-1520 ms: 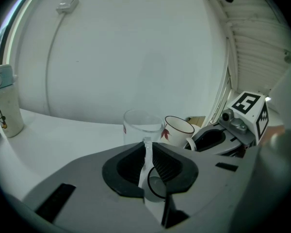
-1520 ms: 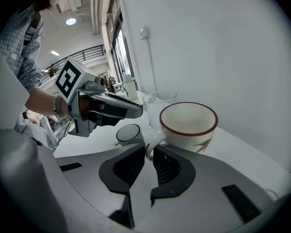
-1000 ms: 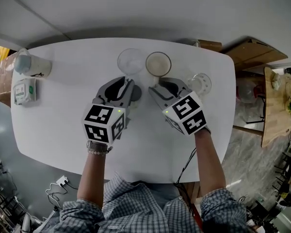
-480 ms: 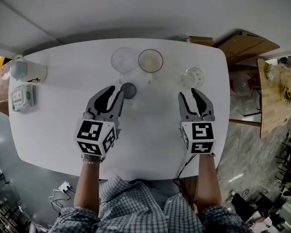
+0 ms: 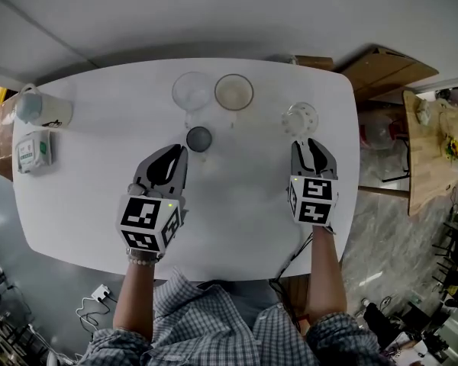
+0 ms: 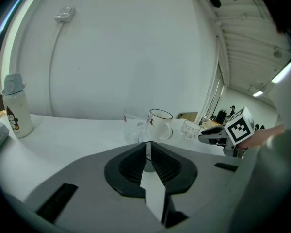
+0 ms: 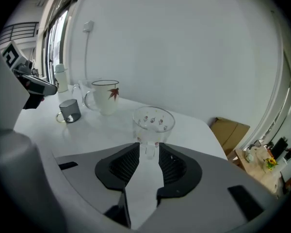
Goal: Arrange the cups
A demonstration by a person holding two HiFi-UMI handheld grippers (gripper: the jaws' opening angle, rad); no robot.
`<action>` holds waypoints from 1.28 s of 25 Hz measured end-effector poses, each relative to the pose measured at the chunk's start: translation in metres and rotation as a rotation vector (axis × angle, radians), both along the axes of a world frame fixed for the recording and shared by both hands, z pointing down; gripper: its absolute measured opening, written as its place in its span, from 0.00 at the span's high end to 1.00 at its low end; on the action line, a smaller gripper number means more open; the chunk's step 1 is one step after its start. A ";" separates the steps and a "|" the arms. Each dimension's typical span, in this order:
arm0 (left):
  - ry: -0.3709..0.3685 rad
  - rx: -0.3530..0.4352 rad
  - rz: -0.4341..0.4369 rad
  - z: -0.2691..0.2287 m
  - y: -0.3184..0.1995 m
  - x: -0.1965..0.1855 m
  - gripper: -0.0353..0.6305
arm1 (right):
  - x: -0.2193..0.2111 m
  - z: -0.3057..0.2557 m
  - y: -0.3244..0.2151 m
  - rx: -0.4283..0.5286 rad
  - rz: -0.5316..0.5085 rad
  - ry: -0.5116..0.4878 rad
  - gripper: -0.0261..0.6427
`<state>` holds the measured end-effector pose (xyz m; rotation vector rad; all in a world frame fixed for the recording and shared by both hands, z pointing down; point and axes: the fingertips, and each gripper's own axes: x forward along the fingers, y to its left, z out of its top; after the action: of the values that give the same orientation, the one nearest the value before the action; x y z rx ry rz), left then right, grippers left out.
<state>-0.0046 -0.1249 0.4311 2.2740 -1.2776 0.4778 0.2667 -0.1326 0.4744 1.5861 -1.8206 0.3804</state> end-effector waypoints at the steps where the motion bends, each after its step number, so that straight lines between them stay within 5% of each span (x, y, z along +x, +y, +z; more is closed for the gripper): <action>1: -0.001 -0.004 0.005 0.000 0.001 0.001 0.90 | 0.000 0.000 -0.001 0.006 -0.001 0.009 0.77; 8: 0.010 -0.007 0.008 -0.002 0.004 0.002 0.91 | 0.000 -0.002 -0.003 0.031 0.072 -0.057 0.88; 32: 0.019 -0.016 -0.024 -0.006 0.011 -0.020 0.91 | -0.071 0.002 -0.039 0.066 0.221 -0.159 0.88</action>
<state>-0.0246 -0.1142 0.4254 2.2424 -1.2855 0.4554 0.1962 -0.1716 0.4759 1.8558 -1.7948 0.5669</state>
